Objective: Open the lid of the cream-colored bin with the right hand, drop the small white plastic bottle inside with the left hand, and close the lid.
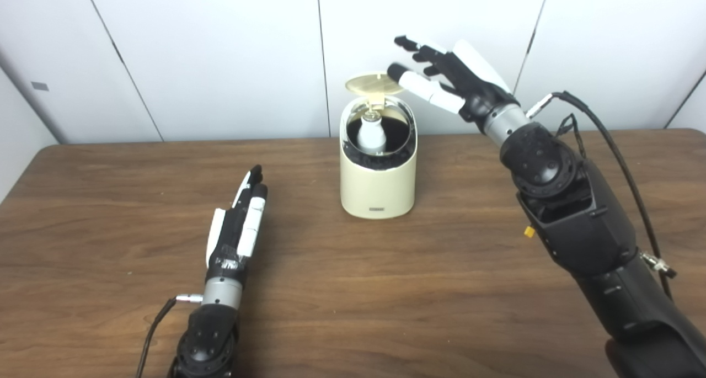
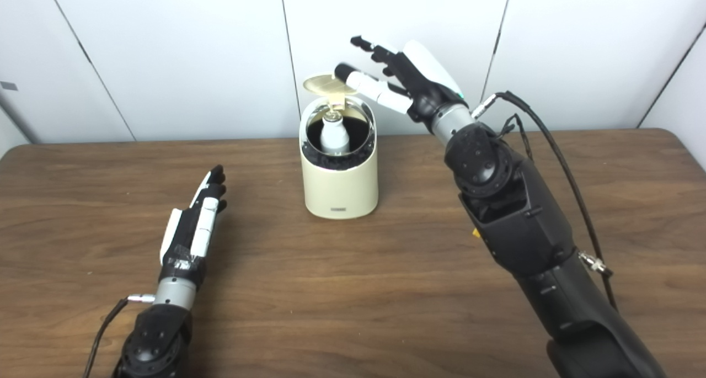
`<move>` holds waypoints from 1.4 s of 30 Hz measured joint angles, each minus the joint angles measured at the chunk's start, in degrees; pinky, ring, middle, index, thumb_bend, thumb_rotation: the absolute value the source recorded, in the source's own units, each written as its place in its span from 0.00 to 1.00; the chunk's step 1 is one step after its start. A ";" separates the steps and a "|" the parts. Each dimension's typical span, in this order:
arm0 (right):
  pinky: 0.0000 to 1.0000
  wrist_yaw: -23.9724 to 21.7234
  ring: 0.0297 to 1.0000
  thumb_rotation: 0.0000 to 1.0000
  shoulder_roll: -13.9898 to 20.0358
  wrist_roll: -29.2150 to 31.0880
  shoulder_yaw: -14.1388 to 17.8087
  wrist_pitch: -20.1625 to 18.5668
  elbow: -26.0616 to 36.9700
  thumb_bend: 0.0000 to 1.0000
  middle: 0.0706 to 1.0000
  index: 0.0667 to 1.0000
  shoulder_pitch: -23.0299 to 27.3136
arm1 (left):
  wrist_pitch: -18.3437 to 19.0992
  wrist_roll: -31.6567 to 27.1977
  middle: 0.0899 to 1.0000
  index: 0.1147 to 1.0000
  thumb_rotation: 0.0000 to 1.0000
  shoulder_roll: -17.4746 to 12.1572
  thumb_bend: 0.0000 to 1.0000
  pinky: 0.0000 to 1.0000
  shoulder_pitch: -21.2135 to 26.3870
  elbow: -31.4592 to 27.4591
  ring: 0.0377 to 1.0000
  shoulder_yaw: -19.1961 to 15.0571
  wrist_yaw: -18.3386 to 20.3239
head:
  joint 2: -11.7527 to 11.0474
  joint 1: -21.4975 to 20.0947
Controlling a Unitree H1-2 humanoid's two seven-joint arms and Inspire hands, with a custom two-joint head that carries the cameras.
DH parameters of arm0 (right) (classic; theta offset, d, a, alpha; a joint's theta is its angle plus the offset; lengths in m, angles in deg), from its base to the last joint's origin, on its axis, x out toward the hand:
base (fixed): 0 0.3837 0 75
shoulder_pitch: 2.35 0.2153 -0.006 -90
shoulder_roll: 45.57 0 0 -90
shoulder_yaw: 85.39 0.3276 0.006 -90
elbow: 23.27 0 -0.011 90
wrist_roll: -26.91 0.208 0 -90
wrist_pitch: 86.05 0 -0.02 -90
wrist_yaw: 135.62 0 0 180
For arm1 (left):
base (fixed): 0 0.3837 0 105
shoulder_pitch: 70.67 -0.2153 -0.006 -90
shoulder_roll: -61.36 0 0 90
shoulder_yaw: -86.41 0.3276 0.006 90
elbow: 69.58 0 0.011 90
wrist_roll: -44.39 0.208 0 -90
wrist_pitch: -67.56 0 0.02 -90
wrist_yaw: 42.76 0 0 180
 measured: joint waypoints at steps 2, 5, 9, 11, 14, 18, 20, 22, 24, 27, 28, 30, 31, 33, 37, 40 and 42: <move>0.83 -0.25 0.91 0.97 0.12 -0.87 -0.31 1.15 -0.02 0.64 0.91 0.89 -0.03 | 0.00 0.23 0.98 0.99 1.00 0.04 0.69 0.95 0.00 0.00 0.98 0.17 -0.08 | 0.00 0.09; 0.87 -1.01 0.93 0.99 0.19 -2.58 -1.25 1.95 0.20 0.64 0.92 0.90 -0.16 | 0.05 0.34 0.98 0.98 1.00 0.41 0.66 0.96 0.06 0.00 0.98 0.18 -0.33 | -0.09 0.09; 0.91 -2.63 0.97 1.00 1.13 -5.55 -3.50 4.50 0.52 0.65 0.92 0.90 -0.60 | 0.04 0.45 0.97 0.98 1.00 1.01 0.65 0.94 0.08 0.04 0.96 0.01 -1.03 | -0.09 0.44; 0.93 -3.02 0.98 1.00 1.74 -7.31 -4.13 5.81 0.67 0.65 0.91 0.89 -0.82 | 0.04 0.64 0.97 0.98 1.00 1.05 0.68 0.95 0.09 0.30 0.96 -0.01 -1.67 | 0.00 0.62; 0.96 -4.80 1.00 1.00 2.22 -9.12 -4.23 5.91 2.07 0.66 0.93 0.89 -1.05 | 0.04 0.98 0.96 0.97 1.00 1.03 0.69 0.97 0.18 0.86 0.97 0.03 -2.21 | 0.00 0.79; 0.97 -6.55 1.00 0.98 2.19 -10.84 -4.21 5.86 4.40 0.66 0.94 0.88 -1.58 | 0.06 1.98 0.97 0.97 1.00 1.27 0.69 1.00 0.23 0.93 0.98 0.19 -2.52 | 0.09 0.79; 0.97 -7.38 1.00 0.98 2.13 -11.23 -4.16 5.87 4.81 0.65 0.94 0.88 -2.00 | 0.06 2.00 0.97 0.97 1.00 1.46 0.67 1.00 0.24 0.93 0.97 0.17 -2.60 | 0.09 0.88; 0.97 -8.02 1.00 0.98 2.14 -11.68 -4.13 5.86 5.09 0.65 0.94 0.88 -2.46 | 0.06 2.03 0.97 0.97 1.00 1.64 0.67 0.99 0.25 0.93 0.98 0.16 -2.64 | 0.26 1.06; 0.97 -8.88 1.00 0.98 2.13 -12.07 -4.04 5.86 5.56 0.63 0.94 0.87 -3.09 | 0.06 2.09 0.96 0.97 1.00 1.80 0.68 0.97 0.30 0.95 0.97 0.17 -2.77 | 0.18 1.23; 0.96 -9.67 1.00 0.97 2.12 -12.59 -3.89 5.87 6.24 0.62 0.93 0.87 -3.71 | 0.05 2.13 0.97 0.96 1.00 1.99 0.69 0.99 0.46 1.25 0.98 0.17 -2.92 | 0.26 1.23; 0.96 -9.79 1.00 0.97 2.12 -12.90 -3.80 5.87 6.45 0.63 0.93 0.86 -3.82 | 0.05 2.14 0.97 0.97 1.00 2.06 0.69 1.00 0.50 1.33 0.98 0.18 -2.97 | 0.26 1.23; 0.96 -9.94 1.00 0.97 2.10 -13.29 -3.62 5.88 6.65 0.62 0.93 0.86 -3.99 | 0.05 2.14 0.97 0.97 1.00 2.12 0.69 1.00 0.60 1.45 0.99 0.16 -3.01 | 0.35 1.23; 0.96 -10.01 1.00 0.97 2.07 -13.56 -3.59 5.88 6.77 0.62 0.94 0.86 -4.14 | 0.04 2.15 0.97 0.97 1.00 2.14 0.69 0.99 0.64 1.54 0.98 0.14 -3.09 | 0.35 1.23; 0.97 -10.27 1.00 0.98 2.05 -14.00 -3.62 5.90 7.15 0.62 0.94 0.86 -4.57 | 0.04 2.16 0.97 0.97 1.00 2.14 0.70 1.00 0.71 1.77 0.99 0.11 -3.29 | 0.53 1.32; 0.98 -10.32 1.00 0.97 2.05 -14.63 -3.64 6.71 7.29 0.63 0.96 0.86 -5.20 | 0.04 2.34 0.96 0.96 1.00 2.17 0.71 1.00 0.76 2.04 0.98 0.23 -4.00 | 0.53 1.32; 1.00 -10.30 1.00 0.96 2.05 -15.35 -3.68 7.88 7.29 0.62 0.99 0.85 -5.45 | 0.04 2.36 0.96 0.96 1.00 2.19 0.71 1.00 0.79 2.09 0.99 0.40 -4.14 | 0.70 1.41; 1.00 -10.27 1.00 0.96 2.04 -15.78 -3.70 8.25 7.29 0.61 1.00 0.85 -5.68 | 0.04 2.36 0.95 0.95 1.00 2.30 0.71 1.00 0.79 2.09 0.99 0.44 -4.25 | 0.70 1.58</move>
